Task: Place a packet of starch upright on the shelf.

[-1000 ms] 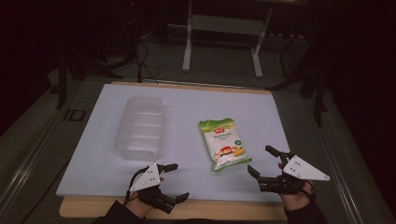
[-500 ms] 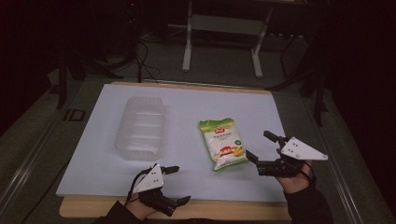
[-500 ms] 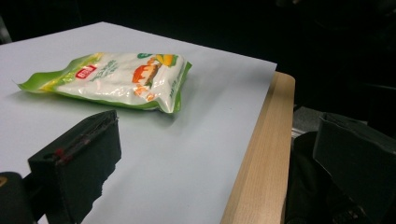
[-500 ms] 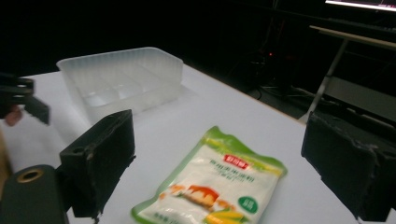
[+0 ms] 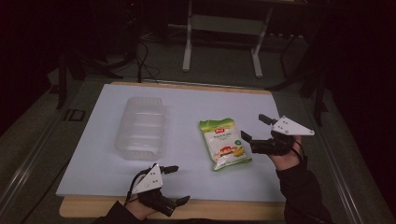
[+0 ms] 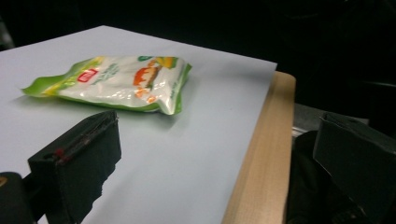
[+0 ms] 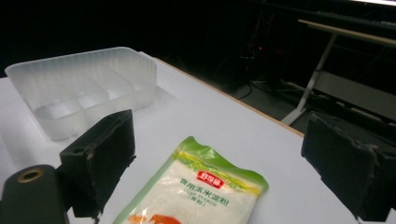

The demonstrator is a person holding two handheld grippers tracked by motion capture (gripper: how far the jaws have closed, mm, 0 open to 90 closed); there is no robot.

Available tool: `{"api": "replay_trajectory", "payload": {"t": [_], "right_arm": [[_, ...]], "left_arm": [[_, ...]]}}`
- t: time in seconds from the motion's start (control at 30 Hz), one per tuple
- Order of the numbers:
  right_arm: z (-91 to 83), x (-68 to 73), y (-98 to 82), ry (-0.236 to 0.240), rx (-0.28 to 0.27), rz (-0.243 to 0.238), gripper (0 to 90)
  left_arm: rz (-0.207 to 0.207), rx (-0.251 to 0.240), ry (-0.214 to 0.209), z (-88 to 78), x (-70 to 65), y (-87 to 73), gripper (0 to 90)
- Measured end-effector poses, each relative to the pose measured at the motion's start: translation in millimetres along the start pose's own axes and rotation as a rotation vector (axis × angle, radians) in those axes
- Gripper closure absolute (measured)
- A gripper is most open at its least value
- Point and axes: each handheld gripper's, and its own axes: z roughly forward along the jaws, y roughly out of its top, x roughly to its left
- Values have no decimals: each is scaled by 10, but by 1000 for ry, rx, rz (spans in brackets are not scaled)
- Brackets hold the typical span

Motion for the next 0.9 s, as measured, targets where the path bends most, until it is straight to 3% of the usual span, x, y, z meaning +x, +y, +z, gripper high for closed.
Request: {"api": "replay_trajectory", "payload": {"t": [0.3, 0.77, 0.9], "right_arm": [[398, -175, -33, -2, 72, 31, 137], [802, -439, -248, -8, 176, 122, 154], [893, -497, -303, -13, 199, 135, 155]], "left_arm": [[4, 0, 15, -10, -2, 1, 12], [-2, -5, 7, -32, 19, -1, 12], [5, -21, 20, -48, 18, 5, 12]]}}
